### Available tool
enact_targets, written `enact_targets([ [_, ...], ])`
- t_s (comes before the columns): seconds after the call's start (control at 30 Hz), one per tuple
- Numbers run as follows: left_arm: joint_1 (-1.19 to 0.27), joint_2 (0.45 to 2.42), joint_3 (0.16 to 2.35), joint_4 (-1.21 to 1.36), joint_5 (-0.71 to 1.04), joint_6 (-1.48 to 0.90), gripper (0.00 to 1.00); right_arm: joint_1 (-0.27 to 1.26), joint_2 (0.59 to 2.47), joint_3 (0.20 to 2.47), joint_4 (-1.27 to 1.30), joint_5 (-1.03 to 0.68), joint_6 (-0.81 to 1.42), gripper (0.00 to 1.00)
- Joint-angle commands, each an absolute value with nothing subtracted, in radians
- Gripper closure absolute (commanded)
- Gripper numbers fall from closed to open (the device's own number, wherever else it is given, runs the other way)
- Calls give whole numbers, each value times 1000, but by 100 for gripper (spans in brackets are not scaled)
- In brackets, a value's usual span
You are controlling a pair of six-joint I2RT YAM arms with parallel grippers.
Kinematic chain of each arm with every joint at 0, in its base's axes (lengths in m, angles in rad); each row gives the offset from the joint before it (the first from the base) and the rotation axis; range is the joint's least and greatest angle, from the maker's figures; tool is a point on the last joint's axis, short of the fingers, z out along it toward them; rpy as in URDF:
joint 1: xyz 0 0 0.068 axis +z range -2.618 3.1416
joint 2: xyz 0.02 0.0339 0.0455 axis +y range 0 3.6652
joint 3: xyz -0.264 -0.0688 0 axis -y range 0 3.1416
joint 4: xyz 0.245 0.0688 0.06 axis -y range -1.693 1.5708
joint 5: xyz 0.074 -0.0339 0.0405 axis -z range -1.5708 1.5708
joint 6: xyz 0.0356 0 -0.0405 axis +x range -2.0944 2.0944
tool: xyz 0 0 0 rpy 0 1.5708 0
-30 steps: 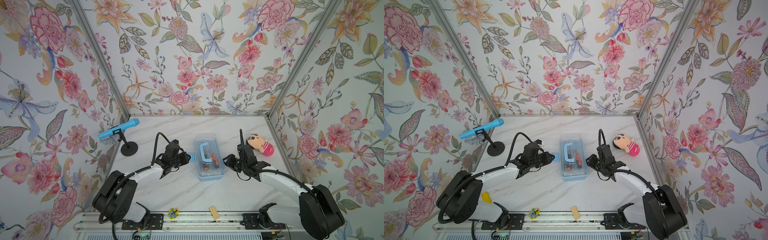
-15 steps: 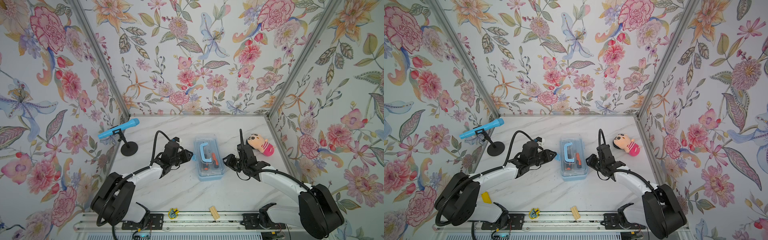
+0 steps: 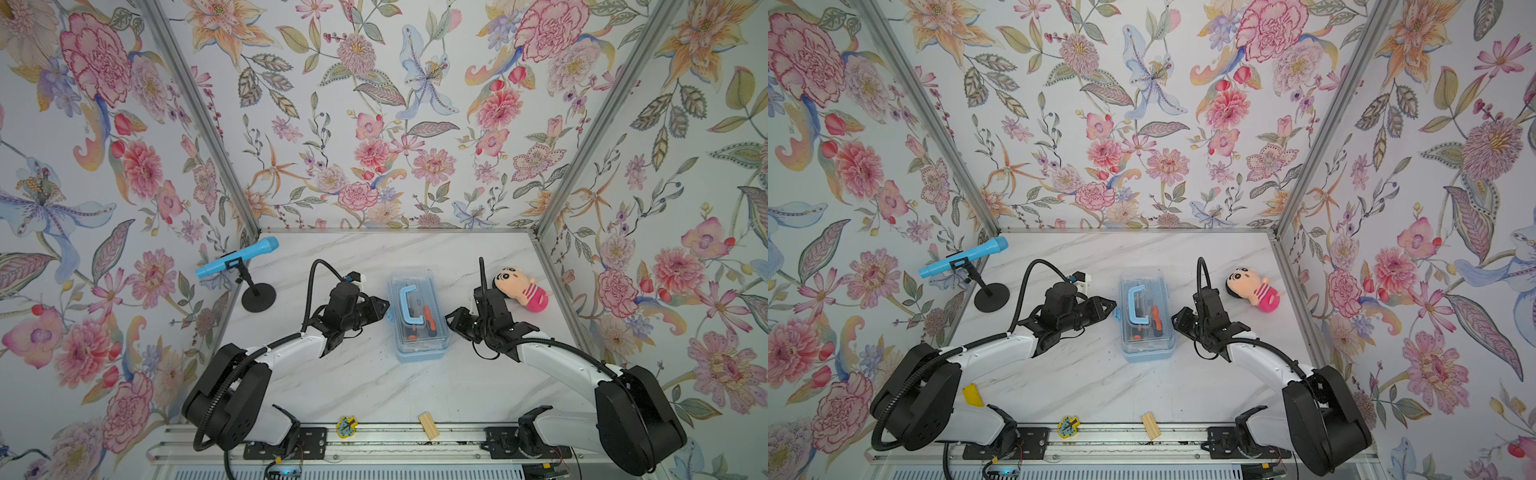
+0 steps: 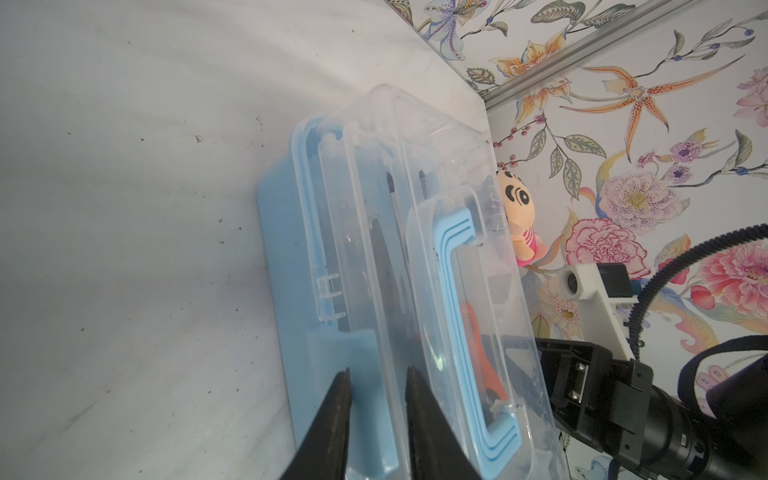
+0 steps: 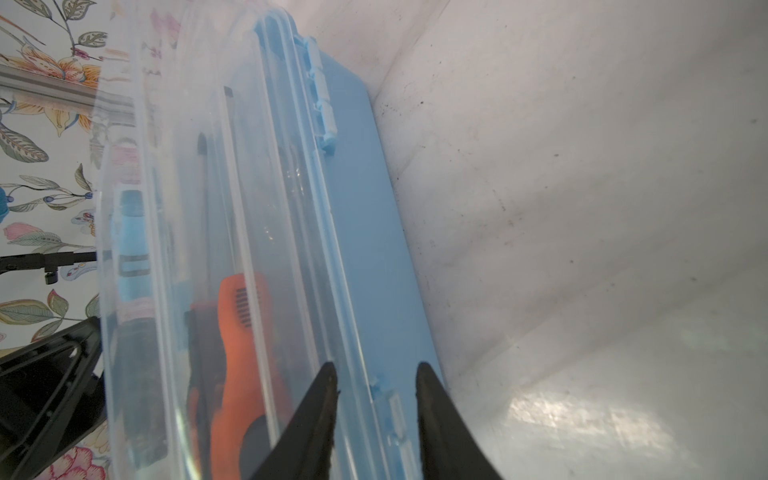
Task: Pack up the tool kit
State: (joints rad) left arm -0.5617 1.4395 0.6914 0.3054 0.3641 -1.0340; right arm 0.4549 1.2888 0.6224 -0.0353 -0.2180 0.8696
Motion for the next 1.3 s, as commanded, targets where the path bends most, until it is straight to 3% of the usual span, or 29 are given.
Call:
enact_targets([
  [0.0,-579,1460,669,332,386,-1045,74,467,1310,627,-45,-260,850,66],
  [0.9,-629,1555,623,498,402,-1061,77,474,1412,618,9,-313,842,69],
  [1.27,-679,1685,468,913,379,-1179,77,510,1475,550,174,-414,877,69],
])
